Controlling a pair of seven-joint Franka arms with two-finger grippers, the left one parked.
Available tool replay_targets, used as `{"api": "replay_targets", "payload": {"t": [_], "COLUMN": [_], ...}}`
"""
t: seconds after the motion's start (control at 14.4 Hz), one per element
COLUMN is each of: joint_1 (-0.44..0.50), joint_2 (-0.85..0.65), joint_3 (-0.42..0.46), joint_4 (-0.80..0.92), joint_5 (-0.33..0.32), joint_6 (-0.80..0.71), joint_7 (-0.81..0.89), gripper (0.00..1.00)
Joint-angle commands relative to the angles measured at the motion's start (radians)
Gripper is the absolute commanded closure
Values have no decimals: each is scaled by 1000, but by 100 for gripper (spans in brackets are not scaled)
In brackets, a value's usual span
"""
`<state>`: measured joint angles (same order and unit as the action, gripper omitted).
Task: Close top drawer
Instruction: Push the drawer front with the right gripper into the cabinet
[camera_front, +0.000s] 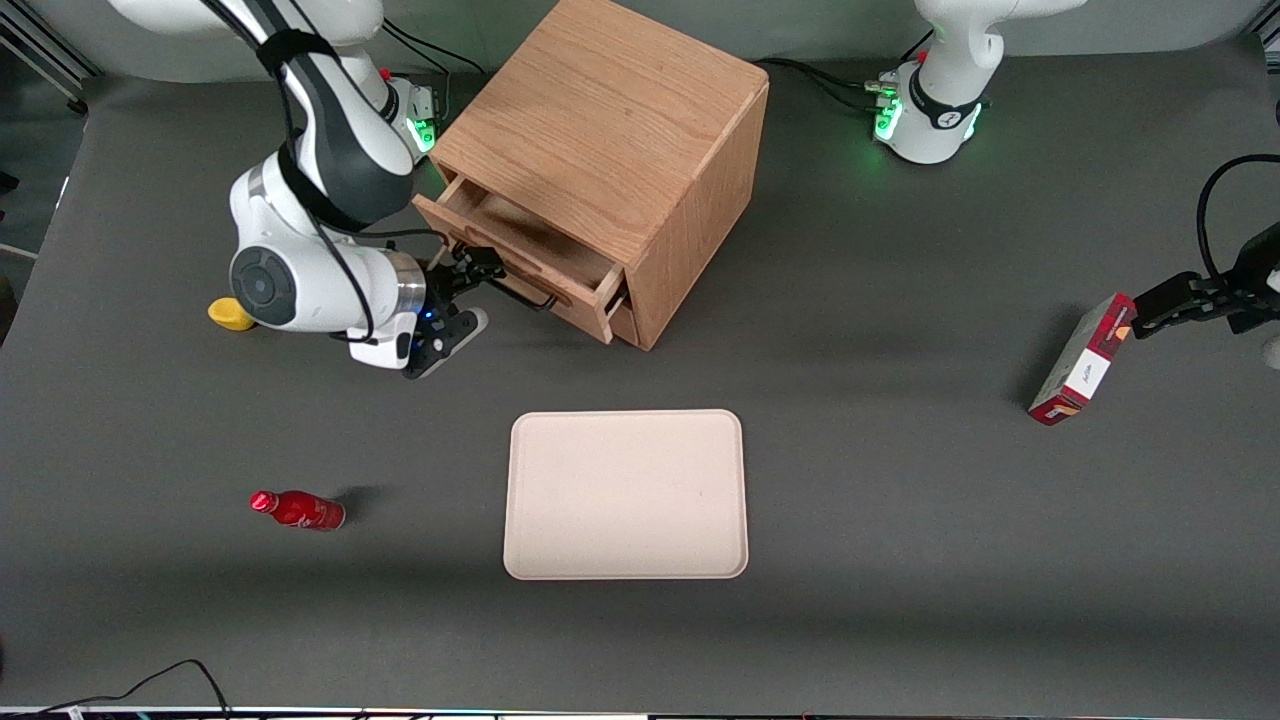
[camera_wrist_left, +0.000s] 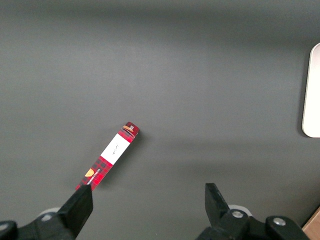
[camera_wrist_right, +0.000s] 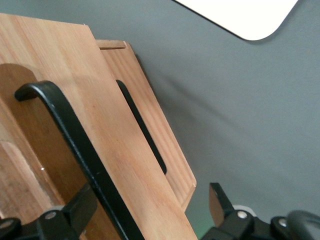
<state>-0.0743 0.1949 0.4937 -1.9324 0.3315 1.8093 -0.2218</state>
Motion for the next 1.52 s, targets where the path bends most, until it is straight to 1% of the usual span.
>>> {"api": "replay_targets", "payload": {"t": [0.0, 0.14, 0.28, 0.42, 0.62, 0.83, 1.04, 1.18, 1.25, 1.32, 1.45], "joint_1": [-7, -5, -4, -4, -4, -5, -13, -15, -16, -16, -16], "joint_2": [-80, -113, -138, -164, -178, -172, -167, -163, -161, -166, -181], "joint_3": [31, 39, 43, 52, 55, 62, 51, 45, 43, 39, 26], "joint_4": [-97, -135, -164, -183, -206, -194, -125, -35, 7, 44, 146], "joint_5": [64, 101, 113, 153, 164, 162, 138, 86, 67, 63, 8], "joint_6": [50, 65, 67, 67, 79, 79, 52, -19, -51, -85, -171], "joint_7": [29, 29, 29, 29, 29, 25, 27, 30, 32, 33, 56], "gripper": [0, 0, 0, 0, 0, 0, 0, 0, 0, 0, 0]}}
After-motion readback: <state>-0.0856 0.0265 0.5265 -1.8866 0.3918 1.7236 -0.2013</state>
